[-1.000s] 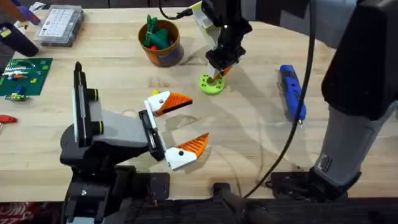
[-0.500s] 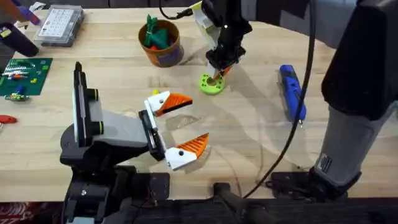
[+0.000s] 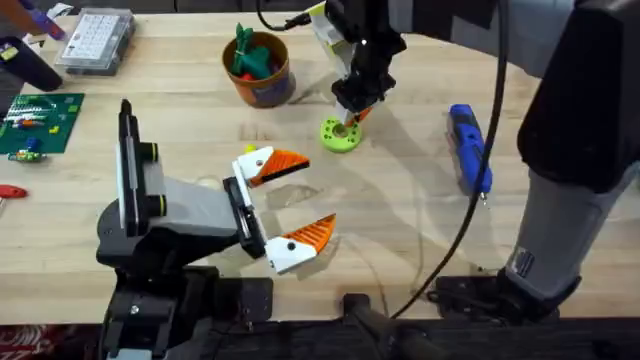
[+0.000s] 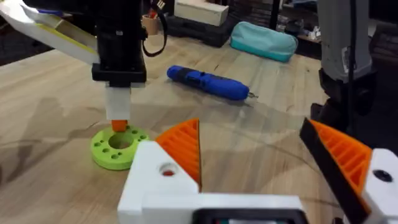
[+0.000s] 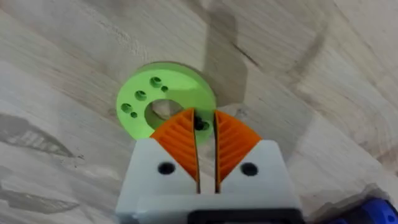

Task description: Pick up the gripper from the table and insert it into the empty holder that is missing its gripper. Then pick up a screw, insert it into the mounting hole, and use the screwdriver to tighten it. Finally, clean up the table by picking up the vegetable and placing it into the bucket.

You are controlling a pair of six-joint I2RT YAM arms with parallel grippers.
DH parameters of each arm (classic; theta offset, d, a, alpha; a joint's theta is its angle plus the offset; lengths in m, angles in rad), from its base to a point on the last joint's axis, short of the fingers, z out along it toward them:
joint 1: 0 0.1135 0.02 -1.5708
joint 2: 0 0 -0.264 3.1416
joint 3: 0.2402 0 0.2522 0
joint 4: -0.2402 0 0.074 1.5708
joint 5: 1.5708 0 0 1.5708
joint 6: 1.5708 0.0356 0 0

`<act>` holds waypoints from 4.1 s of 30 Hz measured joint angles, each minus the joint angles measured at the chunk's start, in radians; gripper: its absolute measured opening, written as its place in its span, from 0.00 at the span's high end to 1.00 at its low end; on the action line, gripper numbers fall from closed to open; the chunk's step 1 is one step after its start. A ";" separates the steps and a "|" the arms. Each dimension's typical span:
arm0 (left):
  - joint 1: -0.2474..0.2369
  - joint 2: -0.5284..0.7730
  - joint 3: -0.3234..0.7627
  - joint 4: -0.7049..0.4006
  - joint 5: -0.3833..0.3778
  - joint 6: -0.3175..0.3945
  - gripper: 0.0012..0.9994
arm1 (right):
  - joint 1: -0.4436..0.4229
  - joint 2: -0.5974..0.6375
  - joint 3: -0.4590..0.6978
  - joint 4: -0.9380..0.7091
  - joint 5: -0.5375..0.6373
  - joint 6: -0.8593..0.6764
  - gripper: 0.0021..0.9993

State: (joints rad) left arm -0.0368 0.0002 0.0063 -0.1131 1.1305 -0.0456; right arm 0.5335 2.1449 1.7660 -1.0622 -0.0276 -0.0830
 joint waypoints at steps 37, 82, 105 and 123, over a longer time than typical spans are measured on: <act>0.000 0.000 0.000 0.000 0.000 0.000 0.01 | 0.000 -0.003 0.002 -0.023 0.000 -0.003 0.99; 0.000 0.000 0.000 0.000 0.000 0.000 0.01 | -0.002 -0.198 0.374 -0.345 0.027 -0.066 0.99; 0.000 0.000 0.000 0.000 0.000 0.000 0.01 | 0.093 -0.659 -0.091 -0.127 -0.046 -0.100 0.99; 0.000 0.000 0.000 0.000 0.000 0.000 0.01 | 0.241 -0.573 0.034 -0.146 -0.134 -0.194 0.99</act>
State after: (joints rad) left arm -0.0368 0.0003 0.0063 -0.1131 1.1301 -0.0456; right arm 0.7749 1.5715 1.7998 -1.2083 -0.1612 -0.2769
